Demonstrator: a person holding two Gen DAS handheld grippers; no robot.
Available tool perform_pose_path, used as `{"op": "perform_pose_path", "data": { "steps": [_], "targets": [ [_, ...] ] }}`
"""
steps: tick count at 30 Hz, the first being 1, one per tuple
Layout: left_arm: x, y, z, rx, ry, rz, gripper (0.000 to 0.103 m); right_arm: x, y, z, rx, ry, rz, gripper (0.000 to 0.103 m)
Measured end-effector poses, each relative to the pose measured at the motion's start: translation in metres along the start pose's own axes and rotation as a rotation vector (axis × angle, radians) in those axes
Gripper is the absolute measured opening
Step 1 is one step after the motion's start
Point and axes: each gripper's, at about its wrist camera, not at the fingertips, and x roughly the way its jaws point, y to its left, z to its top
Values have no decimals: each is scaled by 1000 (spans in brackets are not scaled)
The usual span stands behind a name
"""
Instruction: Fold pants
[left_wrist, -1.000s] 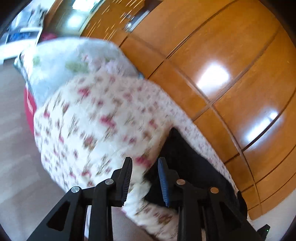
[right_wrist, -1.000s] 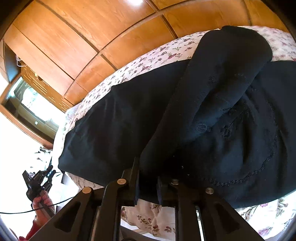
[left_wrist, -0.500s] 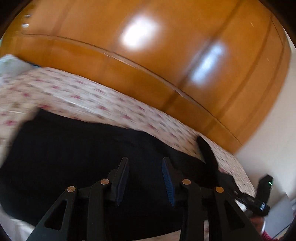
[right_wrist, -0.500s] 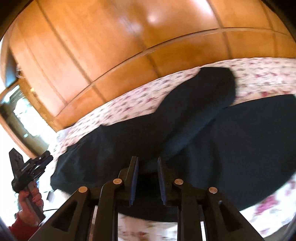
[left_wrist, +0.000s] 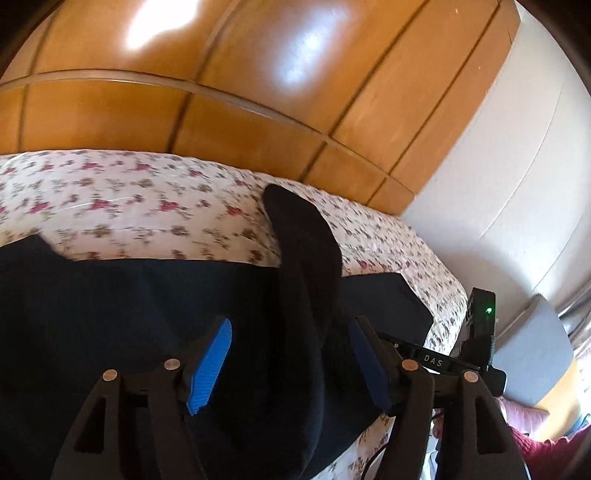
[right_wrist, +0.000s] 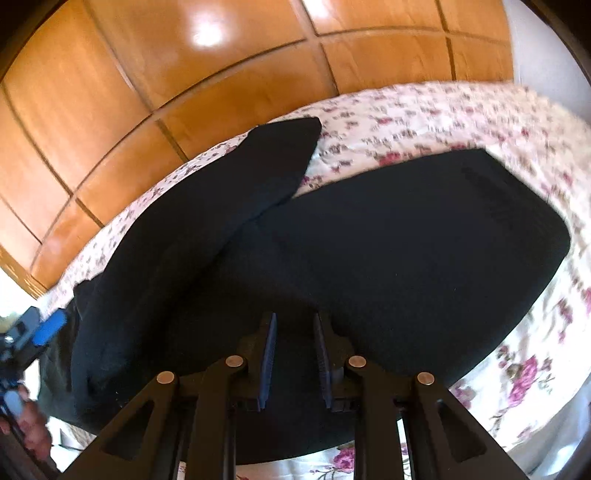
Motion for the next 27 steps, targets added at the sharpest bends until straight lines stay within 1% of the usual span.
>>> {"op": "perform_pose_path", "data": {
  "steps": [4,9,12,13,16,18,21,25,27],
  "targets": [
    [16,-8,4,5,29,-12,68,4,5,0,-19,-3,-5,22],
    [37,-11,2,33,69,5,66,5,5,-2,-8,-11,1,22],
    [48,-10,0,30,98,5,65,5,5,-3,-8,-14,4,22],
    [51,-10,-1,34,103,10,64,5,5,-4,-9,-15,5,22],
    [58,-10,-4,54,122,39,49,5,6,-5,-13,-19,3,22],
    [62,-8,-6,58,137,54,47,5,6,-5,-13,-22,2,22],
    [66,-5,-10,59,139,59,44,5,6,-6,-16,-25,0,22],
    [68,-5,-15,105,119,84,33,6,7,-7,-27,-30,-2,22],
    [70,-5,-19,135,105,93,31,6,8,-7,-35,-31,-6,22]
  ]
}}
